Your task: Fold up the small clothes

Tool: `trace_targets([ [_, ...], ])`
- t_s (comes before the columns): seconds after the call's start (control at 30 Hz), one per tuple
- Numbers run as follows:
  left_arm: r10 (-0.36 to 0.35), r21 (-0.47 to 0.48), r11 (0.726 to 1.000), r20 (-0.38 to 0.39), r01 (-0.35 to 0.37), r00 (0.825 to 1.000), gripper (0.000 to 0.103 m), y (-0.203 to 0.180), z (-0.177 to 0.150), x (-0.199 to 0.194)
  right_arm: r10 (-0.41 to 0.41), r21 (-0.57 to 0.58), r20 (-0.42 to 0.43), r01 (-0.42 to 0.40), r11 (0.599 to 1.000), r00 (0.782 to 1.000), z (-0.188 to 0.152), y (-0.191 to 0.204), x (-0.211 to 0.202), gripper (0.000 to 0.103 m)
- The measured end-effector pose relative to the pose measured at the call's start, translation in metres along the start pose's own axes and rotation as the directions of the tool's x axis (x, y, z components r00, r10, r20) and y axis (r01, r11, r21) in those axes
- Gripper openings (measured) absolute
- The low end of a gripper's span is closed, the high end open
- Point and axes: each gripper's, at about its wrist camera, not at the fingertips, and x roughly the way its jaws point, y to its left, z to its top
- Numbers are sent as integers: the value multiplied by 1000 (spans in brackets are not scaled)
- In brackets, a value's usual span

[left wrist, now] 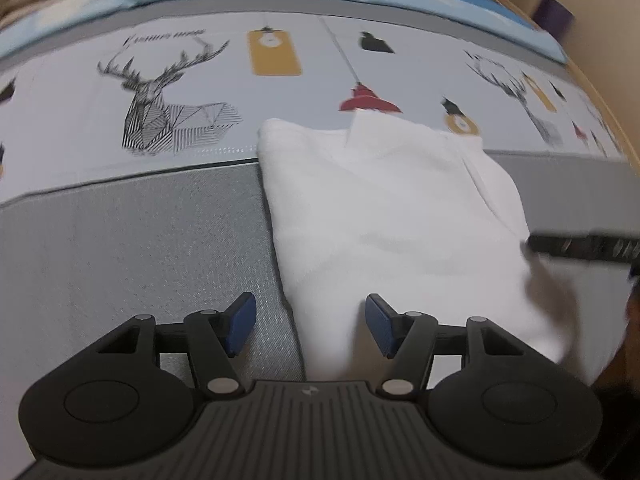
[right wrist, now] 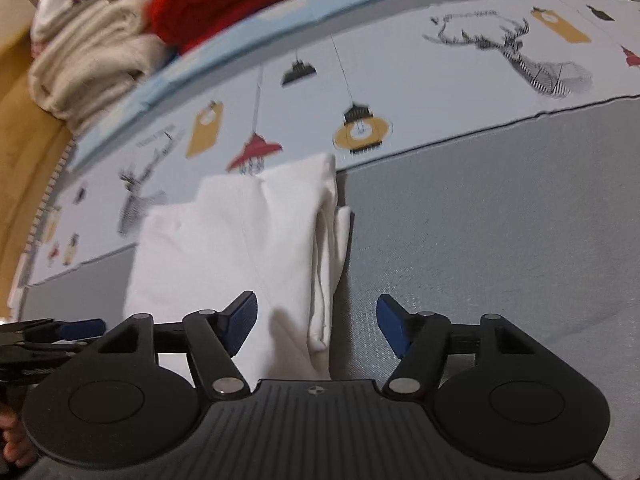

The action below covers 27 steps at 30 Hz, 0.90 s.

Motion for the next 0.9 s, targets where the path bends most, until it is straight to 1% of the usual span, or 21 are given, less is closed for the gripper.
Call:
trace_targets([
  [0.07,-14,-37,999,3,14,1000,67,-3,5,7,-36,9,-34,36,999,999,1,4,15,68],
  [0.13,-30,-71,997,-4,29,1000,70,-2,4,9,-72,26,-67,74,997,995,1,8,25,68],
  [0.17,-38,-89,995,-10,37,999,71,0,2,13,-83,38,-81,86,996,993,1,7,29,70],
  [0.23,-47,-123,992,-28,44,998,72,6,0,24,-88,61,-95,94,994,992,1,6,35,72],
  [0.3,-75,-158,985,-30,69,997,75,12,-4,30,-88,68,-103,95,993,991,2,5,38,73],
  [0.4,-124,-237,965,-47,110,991,76,22,-5,43,-81,69,-112,89,994,990,2,3,40,74],
  [0.47,-148,-256,957,-35,134,988,76,23,-2,47,-77,67,-114,85,994,991,3,4,41,73],
  [0.5,-150,-256,957,-32,137,988,75,23,-1,48,-71,65,-114,78,995,991,3,4,42,68],
  [0.53,-155,-256,956,-30,143,987,70,22,1,49,-60,62,-115,67,996,992,4,4,42,63],
  [0.57,-165,-253,955,-25,154,986,64,21,2,50,-38,60,-115,45,997,993,4,5,42,50],
  [0.6,-168,-252,955,-24,157,985,62,20,3,50,-16,62,-115,23,998,993,6,6,43,37],
  [0.63,-165,-247,957,-24,154,986,56,20,4,51,8,62,-114,-1,998,993,7,8,43,36],
  [0.67,-166,-238,959,-25,155,986,52,20,6,50,7,53,-110,-1,999,994,7,11,43,33],
  [0.7,-175,-236,958,-21,165,984,42,21,7,49,6,43,-109,-1,999,994,8,12,44,30],
  [0.73,-184,-240,955,-10,177,983,34,23,10,47,8,43,-108,-3,999,994,9,13,44,29],
  [0.8,-188,-226,956,24,188,982,32,24,15,40,9,49,-101,-4,999,995,11,15,44,26],
  [0.83,-172,-199,964,45,178,984,31,23,18,35,13,54,-95,-8,999,995,12,15,43,25],
  [0.9,-133,-143,979,108,148,985,31,18,25,21,35,70,-66,-30,997,997,15,17,40,20],
])
